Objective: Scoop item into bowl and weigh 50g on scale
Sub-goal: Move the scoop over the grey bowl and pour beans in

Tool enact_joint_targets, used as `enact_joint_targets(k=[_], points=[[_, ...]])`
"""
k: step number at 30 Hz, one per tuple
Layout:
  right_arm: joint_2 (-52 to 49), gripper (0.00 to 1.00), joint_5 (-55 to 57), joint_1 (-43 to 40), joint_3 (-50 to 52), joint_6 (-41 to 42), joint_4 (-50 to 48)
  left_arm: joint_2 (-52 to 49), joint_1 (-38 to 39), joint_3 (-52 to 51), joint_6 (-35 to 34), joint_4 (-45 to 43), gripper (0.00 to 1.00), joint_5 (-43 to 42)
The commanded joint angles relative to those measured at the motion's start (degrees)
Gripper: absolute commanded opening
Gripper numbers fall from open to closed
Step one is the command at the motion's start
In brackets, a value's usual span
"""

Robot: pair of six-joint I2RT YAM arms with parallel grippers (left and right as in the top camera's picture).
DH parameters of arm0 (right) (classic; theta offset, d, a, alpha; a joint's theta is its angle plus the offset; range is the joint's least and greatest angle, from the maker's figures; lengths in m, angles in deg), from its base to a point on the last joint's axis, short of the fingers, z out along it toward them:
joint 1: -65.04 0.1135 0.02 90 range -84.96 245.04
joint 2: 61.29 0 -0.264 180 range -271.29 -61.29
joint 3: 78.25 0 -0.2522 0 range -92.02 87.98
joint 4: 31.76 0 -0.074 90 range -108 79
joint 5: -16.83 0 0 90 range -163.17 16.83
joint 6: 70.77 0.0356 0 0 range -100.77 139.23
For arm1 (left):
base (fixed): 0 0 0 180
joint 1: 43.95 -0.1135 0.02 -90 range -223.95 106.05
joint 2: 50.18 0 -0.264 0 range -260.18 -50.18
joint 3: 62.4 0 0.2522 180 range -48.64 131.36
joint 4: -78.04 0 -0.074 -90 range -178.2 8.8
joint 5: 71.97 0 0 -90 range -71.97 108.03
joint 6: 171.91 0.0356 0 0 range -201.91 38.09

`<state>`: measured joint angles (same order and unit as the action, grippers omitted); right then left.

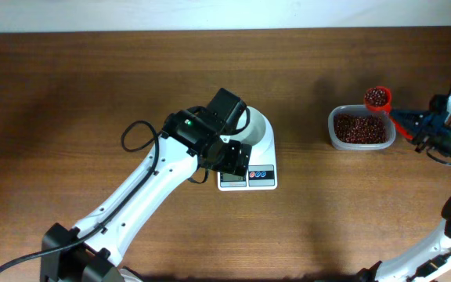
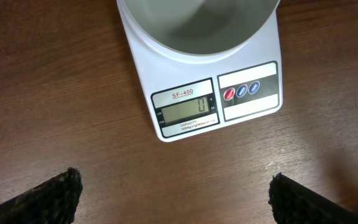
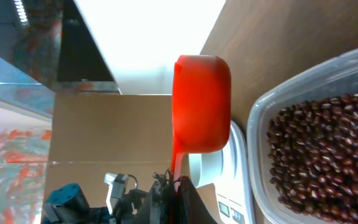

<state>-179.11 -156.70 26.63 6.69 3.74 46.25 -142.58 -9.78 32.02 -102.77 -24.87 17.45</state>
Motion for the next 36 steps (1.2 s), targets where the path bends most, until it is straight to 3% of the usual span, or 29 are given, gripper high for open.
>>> enact_joint_targets(k=[1,18,25,32,36], points=[[-0.6,0.04,-5.0,2.2,0.4,-1.7,0.0,-0.5,0.2,-0.4,-1.0,-0.1,0.99,0.6],[-0.6,0.04,-4.7,30.8,0.4,-1.7,-6.2,-0.5,0.2,-0.4,-1.0,-0.1,0.99,0.6],[-0.6,0.04,-4.3,35.8,0.4,-1.2,-8.9,-0.5,0.2,-0.4,-1.0,-0.1,0.99,0.6],[-0.6,0.04,3.5,39.5,0.3,1.5,-12.3,-0.5,0.2,-0.4,-1.0,-0.1,0.99,0.6],[-0.6,0.04,7.9,41.4,0.3,9.9,-18.1,-0.5,0.2,-0.4,-1.0,-0.1,0.99,0.6]])
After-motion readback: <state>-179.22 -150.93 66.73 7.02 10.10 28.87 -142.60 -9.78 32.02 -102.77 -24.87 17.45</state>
